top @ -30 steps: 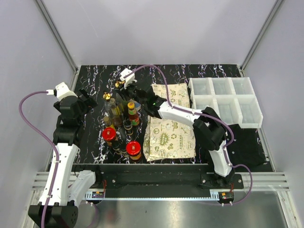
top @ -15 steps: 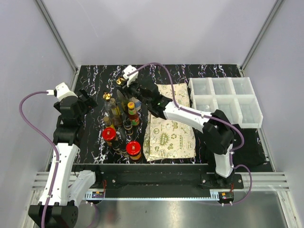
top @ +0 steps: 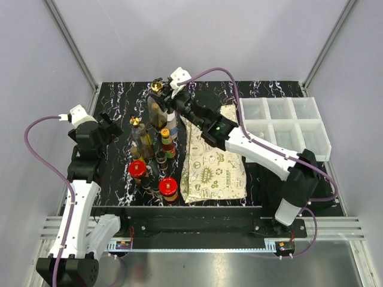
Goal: Organize the condiment bottles
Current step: Place the bottle in the storage box.
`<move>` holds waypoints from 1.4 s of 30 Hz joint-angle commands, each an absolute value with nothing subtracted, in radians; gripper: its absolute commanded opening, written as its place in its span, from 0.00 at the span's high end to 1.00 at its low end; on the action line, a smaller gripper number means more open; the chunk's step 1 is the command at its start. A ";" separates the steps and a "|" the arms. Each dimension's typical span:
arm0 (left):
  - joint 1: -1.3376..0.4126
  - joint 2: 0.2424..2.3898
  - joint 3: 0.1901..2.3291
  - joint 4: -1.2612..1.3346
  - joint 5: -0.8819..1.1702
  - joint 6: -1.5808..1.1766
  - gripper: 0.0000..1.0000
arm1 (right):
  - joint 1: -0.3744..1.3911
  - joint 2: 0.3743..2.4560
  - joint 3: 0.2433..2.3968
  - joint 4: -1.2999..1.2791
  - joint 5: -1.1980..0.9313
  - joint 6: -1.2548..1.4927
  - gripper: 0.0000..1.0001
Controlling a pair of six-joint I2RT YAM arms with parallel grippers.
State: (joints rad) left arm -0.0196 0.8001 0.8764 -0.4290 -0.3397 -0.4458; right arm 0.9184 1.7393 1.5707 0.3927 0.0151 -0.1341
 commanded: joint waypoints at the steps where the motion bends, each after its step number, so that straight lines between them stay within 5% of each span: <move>1: -0.015 0.781 0.873 -0.411 -0.339 -0.451 0.01 | 0.928 1.602 1.669 0.439 0.055 -0.205 1.00; 11: -0.014 0.788 0.874 -0.413 -0.318 -0.449 0.01 | 0.871 1.505 1.638 0.371 0.376 -0.382 1.00; 42: -0.020 0.836 0.888 -0.416 -0.285 -0.437 0.01 | -0.044 1.459 1.565 0.230 0.304 -0.015 1.00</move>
